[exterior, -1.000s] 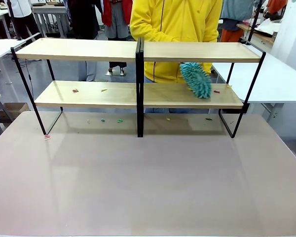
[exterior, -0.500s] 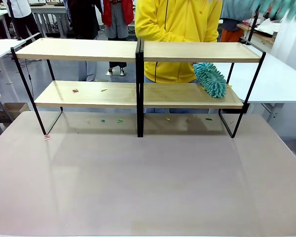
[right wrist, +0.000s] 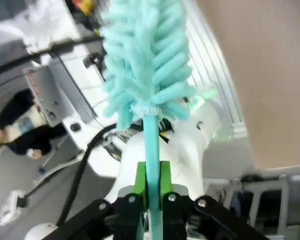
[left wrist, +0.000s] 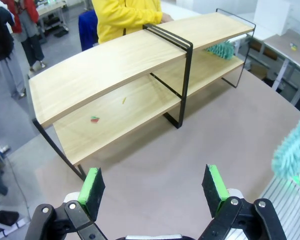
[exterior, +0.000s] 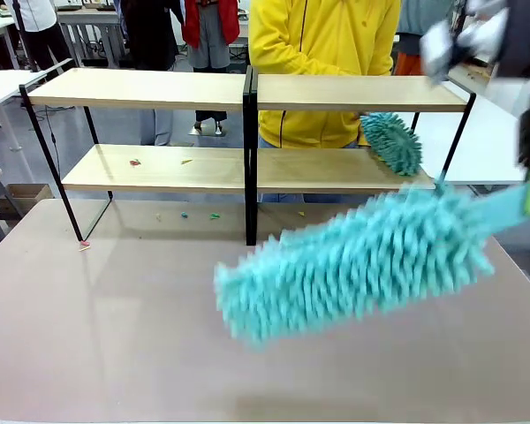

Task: Clean the shelves.
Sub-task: Clean another randomly selected level of the Shelf with the Duster.

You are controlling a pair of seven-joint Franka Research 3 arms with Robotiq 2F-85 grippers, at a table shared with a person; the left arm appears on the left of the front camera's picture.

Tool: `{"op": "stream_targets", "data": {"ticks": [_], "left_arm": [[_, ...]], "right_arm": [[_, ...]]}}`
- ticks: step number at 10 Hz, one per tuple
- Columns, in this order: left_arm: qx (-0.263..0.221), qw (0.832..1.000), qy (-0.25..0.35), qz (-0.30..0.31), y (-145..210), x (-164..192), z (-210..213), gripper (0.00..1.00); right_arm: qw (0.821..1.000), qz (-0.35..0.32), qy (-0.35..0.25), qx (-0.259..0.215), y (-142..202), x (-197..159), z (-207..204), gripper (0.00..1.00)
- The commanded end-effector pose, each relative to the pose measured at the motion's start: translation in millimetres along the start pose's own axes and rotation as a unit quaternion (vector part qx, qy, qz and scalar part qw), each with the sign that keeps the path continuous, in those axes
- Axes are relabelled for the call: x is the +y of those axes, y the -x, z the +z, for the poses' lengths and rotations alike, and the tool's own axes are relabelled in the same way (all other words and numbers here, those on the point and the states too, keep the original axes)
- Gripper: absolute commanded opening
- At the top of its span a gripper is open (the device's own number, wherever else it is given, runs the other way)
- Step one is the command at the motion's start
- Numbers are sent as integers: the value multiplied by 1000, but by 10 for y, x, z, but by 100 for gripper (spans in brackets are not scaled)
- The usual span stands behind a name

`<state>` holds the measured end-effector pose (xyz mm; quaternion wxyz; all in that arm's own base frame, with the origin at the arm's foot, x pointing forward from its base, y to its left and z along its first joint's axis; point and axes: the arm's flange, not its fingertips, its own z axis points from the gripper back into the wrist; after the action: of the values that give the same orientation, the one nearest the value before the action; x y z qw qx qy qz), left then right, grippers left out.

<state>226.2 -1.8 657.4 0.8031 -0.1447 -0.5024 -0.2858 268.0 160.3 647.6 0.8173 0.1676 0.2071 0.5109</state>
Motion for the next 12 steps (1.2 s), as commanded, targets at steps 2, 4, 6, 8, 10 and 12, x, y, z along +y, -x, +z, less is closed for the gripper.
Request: {"op": "stream_targets", "data": {"ticks": [2,4,6,8,10,12], "left_arm": [[-3,1000,5,-4,1,3,11,100],[-3,1000,5,-4,1,3,11,100],[-3,1000,5,-4,1,3,11,100],[-3,1000,5,-4,1,3,11,100],[-3,1000,5,-4,1,3,11,100],[-3,1000,5,-4,1,3,11,100]], "right_arm": [[998,-1,-19,-67,393,-30,244,12],[1000,-8,20,0,-424,15,-33,12],[999,-6,24,-40,-1411,-158,-25,12],[974,-95,67,-196,-2141,-108,19,12],[980,-129,99,-112,-2339,-37,-90,12],[980,-75,38,-182,-2246,-194,-33,12]]}}
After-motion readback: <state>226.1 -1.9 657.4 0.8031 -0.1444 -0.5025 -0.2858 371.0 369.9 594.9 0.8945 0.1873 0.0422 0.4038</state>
